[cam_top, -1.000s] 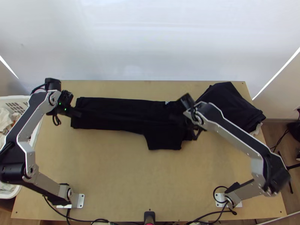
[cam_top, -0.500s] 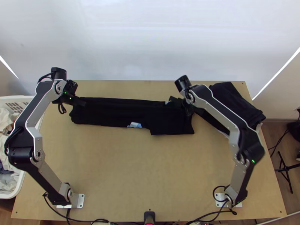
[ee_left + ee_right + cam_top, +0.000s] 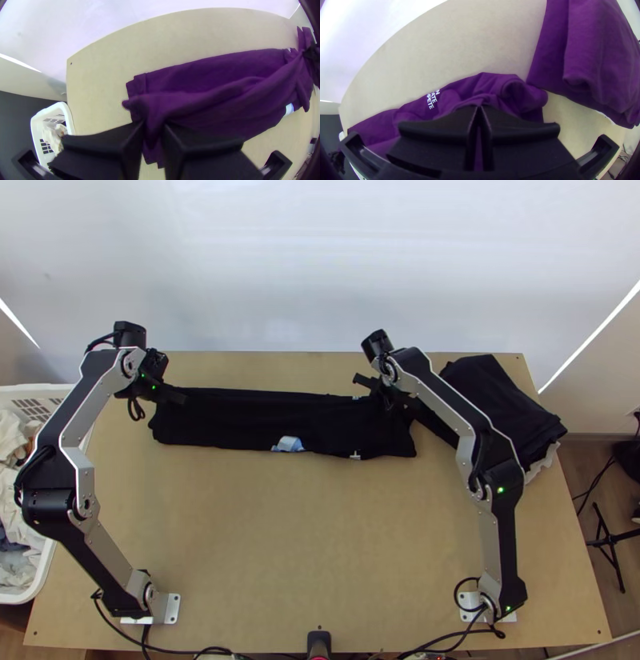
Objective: Fold the t-shirt
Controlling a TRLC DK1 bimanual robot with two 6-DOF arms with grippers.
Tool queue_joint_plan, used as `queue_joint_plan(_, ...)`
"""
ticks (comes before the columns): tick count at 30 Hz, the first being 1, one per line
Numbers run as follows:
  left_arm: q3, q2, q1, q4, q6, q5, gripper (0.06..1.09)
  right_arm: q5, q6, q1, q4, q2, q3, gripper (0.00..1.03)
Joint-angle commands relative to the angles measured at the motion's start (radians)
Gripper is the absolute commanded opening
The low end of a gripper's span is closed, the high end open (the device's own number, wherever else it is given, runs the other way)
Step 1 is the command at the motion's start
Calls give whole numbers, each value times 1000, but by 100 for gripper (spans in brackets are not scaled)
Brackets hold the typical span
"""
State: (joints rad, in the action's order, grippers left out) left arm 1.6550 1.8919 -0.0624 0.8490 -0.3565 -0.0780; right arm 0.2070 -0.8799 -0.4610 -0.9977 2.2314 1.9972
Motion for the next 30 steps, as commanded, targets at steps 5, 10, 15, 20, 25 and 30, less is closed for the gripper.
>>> queue_joint_plan(5, -69, 15, 13, 67, 73, 93, 104, 57, 9, -8, -48, 11, 25, 98)
queue_joint_plan(10, -72, -37, -37, 30, 157, 234, 104, 83, 12, -13, -70, -99, 6, 99)
queue_joint_plan(15, -84, -76, -159, -53, 274, 371, 104, 34, 29, -48, -71, -193, 23, 98)
queue_joint_plan(20, -116, -91, -241, -90, 291, 500, 104, -106, 38, -110, -144, -185, 127, 98)
queue_joint_plan(25, -218, -65, -327, -214, 272, 712, 104, -224, 36, -153, -216, -105, 259, 98)
queue_joint_plan(30, -230, 19, -372, -265, 254, 781, 104, -241, 38, -176, -216, -75, 287, 98)
